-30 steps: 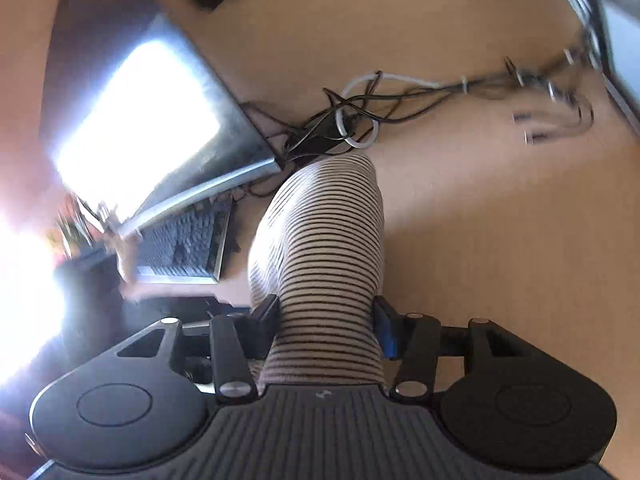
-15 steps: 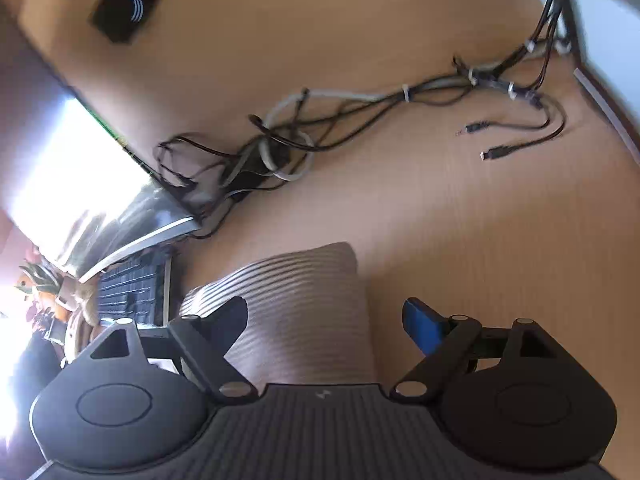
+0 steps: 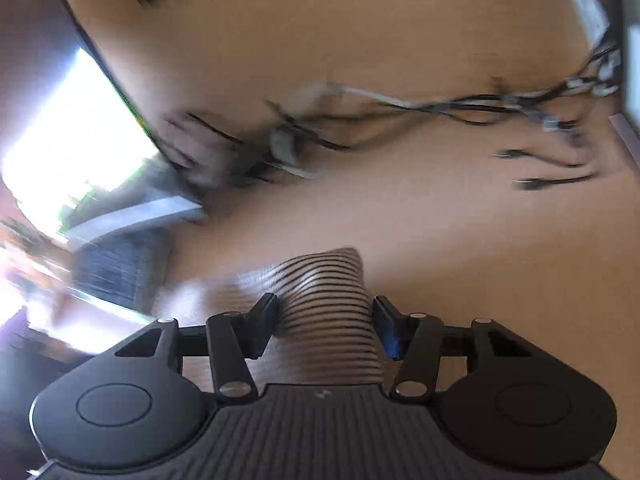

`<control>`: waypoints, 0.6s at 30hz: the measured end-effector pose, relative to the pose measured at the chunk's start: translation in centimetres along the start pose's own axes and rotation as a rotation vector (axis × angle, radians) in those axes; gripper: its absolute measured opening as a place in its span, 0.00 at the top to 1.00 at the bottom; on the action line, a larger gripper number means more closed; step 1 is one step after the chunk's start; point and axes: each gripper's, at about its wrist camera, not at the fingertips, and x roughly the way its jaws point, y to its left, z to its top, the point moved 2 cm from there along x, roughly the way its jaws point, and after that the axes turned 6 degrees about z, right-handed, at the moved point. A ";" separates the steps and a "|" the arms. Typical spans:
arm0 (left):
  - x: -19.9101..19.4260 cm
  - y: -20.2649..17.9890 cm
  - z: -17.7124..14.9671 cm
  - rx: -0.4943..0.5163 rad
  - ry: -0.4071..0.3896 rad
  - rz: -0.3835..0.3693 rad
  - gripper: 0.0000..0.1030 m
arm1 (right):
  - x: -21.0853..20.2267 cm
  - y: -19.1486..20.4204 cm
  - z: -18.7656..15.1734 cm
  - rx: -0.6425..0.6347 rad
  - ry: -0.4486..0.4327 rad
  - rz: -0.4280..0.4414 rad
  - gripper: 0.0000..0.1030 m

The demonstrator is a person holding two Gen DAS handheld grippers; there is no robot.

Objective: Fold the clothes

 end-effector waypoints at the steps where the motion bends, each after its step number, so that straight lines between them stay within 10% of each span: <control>1: 0.0 -0.1 0.0 0.011 -0.002 0.003 0.24 | -0.2 -0.2 -0.1 0.026 -0.008 0.001 0.41; 6: 0.1 0.6 -0.1 -0.013 0.001 -0.015 0.24 | -3.5 -0.8 -2.4 0.090 -0.009 0.075 0.19; 12: 0.0 1.0 -0.6 -0.056 -0.001 -0.040 0.23 | -5.4 -2.0 -8.9 0.173 0.072 0.107 0.16; 18: -0.2 1.3 -0.6 -0.084 0.000 -0.036 0.23 | -6.6 2.0 -9.2 0.101 -0.004 0.091 0.43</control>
